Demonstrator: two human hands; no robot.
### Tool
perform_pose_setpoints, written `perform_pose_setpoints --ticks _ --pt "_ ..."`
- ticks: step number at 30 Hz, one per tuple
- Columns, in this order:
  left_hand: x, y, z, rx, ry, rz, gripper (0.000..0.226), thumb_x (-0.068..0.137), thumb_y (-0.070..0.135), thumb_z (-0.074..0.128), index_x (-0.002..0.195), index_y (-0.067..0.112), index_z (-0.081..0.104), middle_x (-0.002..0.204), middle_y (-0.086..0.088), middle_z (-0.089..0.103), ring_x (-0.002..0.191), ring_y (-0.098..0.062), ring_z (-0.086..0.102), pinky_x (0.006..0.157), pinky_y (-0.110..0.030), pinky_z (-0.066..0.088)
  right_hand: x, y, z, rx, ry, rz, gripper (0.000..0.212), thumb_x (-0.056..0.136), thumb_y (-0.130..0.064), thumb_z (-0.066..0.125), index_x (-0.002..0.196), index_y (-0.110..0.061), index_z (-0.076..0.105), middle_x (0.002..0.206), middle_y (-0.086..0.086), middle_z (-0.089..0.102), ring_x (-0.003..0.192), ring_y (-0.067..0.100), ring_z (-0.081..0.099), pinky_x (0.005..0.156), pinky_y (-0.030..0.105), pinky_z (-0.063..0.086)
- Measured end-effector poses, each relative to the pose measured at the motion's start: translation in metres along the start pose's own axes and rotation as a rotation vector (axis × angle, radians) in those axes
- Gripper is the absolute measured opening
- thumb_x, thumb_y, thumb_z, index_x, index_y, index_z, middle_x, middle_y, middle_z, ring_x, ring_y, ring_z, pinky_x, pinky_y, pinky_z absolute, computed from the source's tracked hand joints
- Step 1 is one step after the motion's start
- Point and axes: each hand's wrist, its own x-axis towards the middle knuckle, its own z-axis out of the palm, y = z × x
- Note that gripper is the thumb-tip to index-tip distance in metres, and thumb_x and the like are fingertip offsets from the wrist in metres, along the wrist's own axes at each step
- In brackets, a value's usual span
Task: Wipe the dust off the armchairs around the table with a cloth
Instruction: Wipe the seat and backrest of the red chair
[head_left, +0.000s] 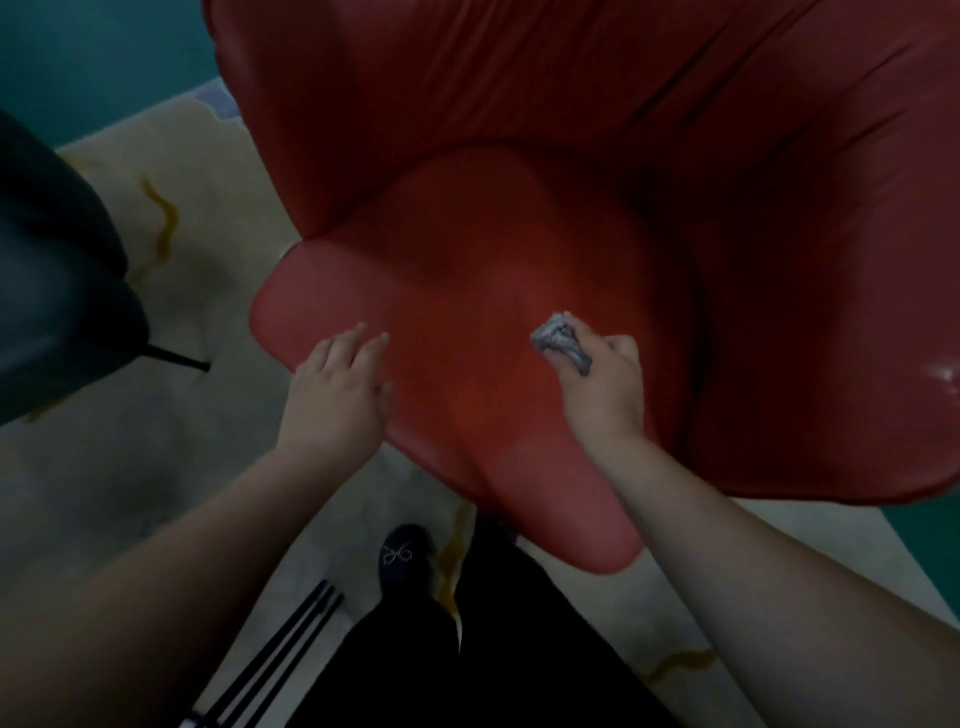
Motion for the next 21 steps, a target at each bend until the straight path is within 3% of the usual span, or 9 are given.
perform_pose_setpoints --ticks 3,10,12,15,18,21 --pt "-0.008 0.006 -0.025 0.017 -0.021 -0.008 0.056 0.093 0.028 0.05 0.145 0.015 0.036 0.152 -0.012 0.032 0.137 -0.032 0.031 0.113 -0.045 0.024 -0.007 -0.018 -0.016 0.043 -0.022 0.056 0.046 0.087 -0.036 0.066 0.132 -0.037 0.054 0.103 -0.007 0.042 0.097 0.013 0.054 0.096 0.031 0.046" --pt "-0.008 -0.004 -0.078 0.032 0.003 -0.046 0.057 0.093 0.032 0.05 0.147 0.017 0.034 0.153 -0.01 0.031 0.138 -0.03 0.03 0.114 -0.044 0.023 0.002 -0.069 -0.032 0.096 -0.044 0.051 0.045 0.087 -0.037 0.066 0.131 -0.037 0.055 0.103 -0.008 0.043 0.09 0.009 0.056 0.079 0.016 0.046" --pt "0.001 -0.016 -0.094 0.043 0.007 -0.04 0.058 0.093 0.033 0.049 0.147 0.017 0.034 0.153 -0.01 0.031 0.138 -0.029 0.029 0.114 -0.043 0.023 0.006 -0.086 -0.028 0.116 -0.017 0.055 0.045 0.087 -0.036 0.066 0.131 -0.034 0.056 0.103 -0.008 0.043 0.086 0.003 0.055 0.064 0.0 0.039" --pt "0.021 -0.041 -0.118 0.058 0.029 -0.022 0.059 0.091 0.033 0.051 0.146 0.017 0.036 0.152 -0.011 0.033 0.136 -0.032 0.032 0.112 -0.044 0.026 0.012 -0.117 -0.013 0.189 0.025 0.066 0.043 0.088 -0.032 0.066 0.13 -0.028 0.058 0.103 -0.003 0.044 0.075 -0.014 0.052 0.045 -0.005 0.032" --pt "0.047 -0.072 -0.142 0.099 0.015 0.035 0.059 0.092 0.034 0.048 0.147 0.017 0.033 0.152 -0.01 0.032 0.138 -0.03 0.03 0.114 -0.043 0.024 0.016 -0.149 0.007 0.223 0.054 0.081 0.043 0.089 -0.027 0.066 0.131 -0.022 0.057 0.106 0.001 0.044 0.067 -0.027 0.046 0.046 -0.006 0.031" --pt "0.07 -0.104 -0.167 0.128 -0.002 0.092 0.059 0.095 0.037 0.045 0.148 0.02 0.029 0.154 -0.007 0.029 0.14 -0.028 0.026 0.115 -0.043 0.022 0.017 -0.184 0.028 0.199 0.104 0.11 0.042 0.089 -0.028 0.065 0.13 -0.021 0.058 0.107 0.001 0.045 0.066 -0.016 0.054 0.052 -0.006 0.032"
